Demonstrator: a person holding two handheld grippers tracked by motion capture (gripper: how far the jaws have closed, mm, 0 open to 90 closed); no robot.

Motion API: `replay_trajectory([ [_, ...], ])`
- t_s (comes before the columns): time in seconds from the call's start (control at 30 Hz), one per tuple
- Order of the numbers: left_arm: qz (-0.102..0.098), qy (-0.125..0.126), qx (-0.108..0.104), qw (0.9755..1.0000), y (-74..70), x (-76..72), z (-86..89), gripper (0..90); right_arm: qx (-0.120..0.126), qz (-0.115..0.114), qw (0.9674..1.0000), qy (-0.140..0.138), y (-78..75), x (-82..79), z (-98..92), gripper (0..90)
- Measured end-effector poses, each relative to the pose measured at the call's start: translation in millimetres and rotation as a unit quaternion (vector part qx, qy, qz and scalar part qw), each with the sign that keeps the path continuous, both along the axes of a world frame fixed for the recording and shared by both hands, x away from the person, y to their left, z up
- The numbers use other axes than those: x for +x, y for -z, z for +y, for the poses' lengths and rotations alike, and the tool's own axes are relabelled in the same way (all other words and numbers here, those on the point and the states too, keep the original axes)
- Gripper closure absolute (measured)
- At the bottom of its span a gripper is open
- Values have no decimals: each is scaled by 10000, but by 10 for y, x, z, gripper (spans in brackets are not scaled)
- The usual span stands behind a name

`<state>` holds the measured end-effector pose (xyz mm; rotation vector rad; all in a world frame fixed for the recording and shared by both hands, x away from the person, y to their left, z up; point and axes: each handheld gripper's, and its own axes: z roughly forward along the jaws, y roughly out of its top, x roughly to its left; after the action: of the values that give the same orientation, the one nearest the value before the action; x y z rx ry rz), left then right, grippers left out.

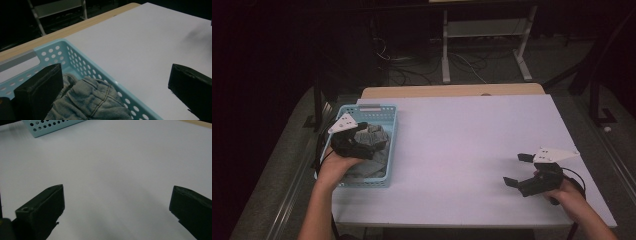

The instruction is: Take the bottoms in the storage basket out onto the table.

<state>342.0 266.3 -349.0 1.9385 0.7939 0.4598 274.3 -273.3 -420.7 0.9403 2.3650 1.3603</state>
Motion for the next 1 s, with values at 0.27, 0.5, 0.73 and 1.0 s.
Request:
replay_trajectory([
  [0.27,24,-158,43,9999,28,21,83,0,-3,2,10000,-5,0,1,-1,1],
  [0.5,60,-256,19,9997,53,32,151,0,-4,12,10000,-7,3,2,2,1],
  [0.73,102,-387,84,9992,85,41,225,0,-11,10,10000,-3,4,2,4,1],
  [1.0,152,-598,70,9981,106,42,337,0,-14,14,10000,0,5,4,1,1],
])
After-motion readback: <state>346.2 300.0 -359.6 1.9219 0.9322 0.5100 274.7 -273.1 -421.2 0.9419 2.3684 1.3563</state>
